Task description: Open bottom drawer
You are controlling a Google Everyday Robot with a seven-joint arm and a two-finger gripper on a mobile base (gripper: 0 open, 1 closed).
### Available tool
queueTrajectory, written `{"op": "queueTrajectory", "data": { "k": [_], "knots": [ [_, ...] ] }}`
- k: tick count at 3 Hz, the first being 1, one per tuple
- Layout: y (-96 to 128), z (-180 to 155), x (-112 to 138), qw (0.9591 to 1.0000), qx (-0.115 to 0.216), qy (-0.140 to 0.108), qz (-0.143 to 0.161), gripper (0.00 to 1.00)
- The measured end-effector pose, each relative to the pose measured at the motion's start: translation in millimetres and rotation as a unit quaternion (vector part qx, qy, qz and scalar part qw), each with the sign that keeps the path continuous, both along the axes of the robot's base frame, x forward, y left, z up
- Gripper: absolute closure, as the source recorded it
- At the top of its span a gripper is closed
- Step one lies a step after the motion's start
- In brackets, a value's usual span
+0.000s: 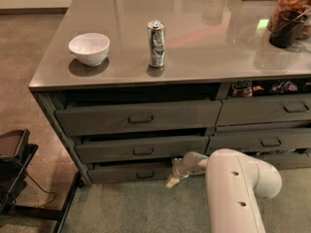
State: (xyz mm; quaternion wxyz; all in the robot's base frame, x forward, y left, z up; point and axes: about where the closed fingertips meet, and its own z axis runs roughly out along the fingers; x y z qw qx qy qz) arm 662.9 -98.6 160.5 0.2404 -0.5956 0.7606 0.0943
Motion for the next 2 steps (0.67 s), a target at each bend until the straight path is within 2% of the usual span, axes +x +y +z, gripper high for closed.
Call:
{"op": "queueTrajectory", "data": {
  "k": [2],
  "knots": [
    [-0.1, 4.6, 0.2, 1.0, 0.0, 0.0, 0.0, 0.64]
  ]
}}
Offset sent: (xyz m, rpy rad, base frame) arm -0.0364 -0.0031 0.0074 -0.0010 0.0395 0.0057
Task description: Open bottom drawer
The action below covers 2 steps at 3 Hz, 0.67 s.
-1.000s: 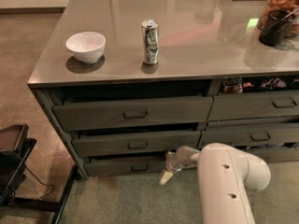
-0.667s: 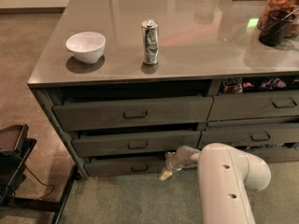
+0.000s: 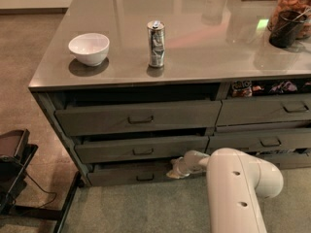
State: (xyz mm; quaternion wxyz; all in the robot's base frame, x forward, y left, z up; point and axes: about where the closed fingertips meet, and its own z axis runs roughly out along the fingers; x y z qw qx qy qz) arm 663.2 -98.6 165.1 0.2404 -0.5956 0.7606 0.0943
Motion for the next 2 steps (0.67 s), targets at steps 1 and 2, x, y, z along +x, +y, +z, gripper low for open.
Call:
{"op": "queueTrajectory", "data": {
  "k": [1, 2],
  "knots": [
    [-0.6, 5.8, 1.7, 1.0, 0.0, 0.0, 0.0, 0.88],
    [-1.9, 9.6, 1.4, 1.0, 0.0, 0.0, 0.0, 1.0]
  ]
}}
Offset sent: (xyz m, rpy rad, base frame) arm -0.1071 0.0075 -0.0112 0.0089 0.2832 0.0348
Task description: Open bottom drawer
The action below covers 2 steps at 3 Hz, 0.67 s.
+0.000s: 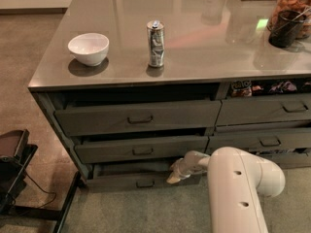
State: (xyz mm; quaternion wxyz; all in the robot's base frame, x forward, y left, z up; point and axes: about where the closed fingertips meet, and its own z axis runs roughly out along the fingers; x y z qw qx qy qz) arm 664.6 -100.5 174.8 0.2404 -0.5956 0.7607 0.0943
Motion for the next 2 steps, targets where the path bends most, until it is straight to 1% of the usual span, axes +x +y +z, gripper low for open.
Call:
{"op": "queueTrajectory", "data": {
  "k": [1, 2],
  "knots": [
    [-0.1, 0.0, 0.0, 1.0, 0.0, 0.0, 0.0, 0.82],
    [1.1, -1.0, -3.5, 0.9999, -0.003, 0.007, 0.009, 0.51]
  ]
}}
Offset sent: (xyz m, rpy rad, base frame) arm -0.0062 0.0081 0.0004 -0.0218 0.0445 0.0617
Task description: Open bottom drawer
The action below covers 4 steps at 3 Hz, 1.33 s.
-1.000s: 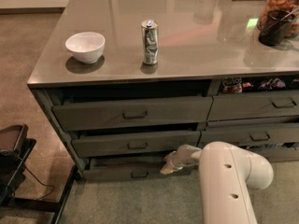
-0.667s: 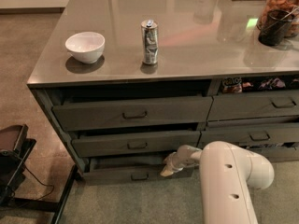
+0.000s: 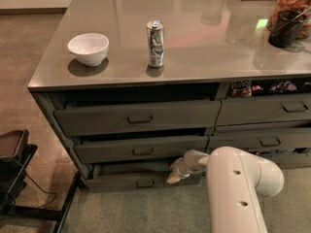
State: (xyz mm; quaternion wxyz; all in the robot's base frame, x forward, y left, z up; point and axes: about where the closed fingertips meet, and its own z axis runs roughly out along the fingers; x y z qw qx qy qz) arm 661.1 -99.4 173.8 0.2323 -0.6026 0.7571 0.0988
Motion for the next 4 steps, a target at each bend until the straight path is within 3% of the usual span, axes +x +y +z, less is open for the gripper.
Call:
{"op": "queueTrajectory", "data": {
  "k": [2, 4],
  "knots": [
    [-8.1, 9.4, -34.7, 0.9991, -0.01, 0.035, 0.02, 0.05],
    [-26.0, 18.5, -99.4, 0.9943, -0.01, 0.103, 0.026, 0.0]
  ]
}}
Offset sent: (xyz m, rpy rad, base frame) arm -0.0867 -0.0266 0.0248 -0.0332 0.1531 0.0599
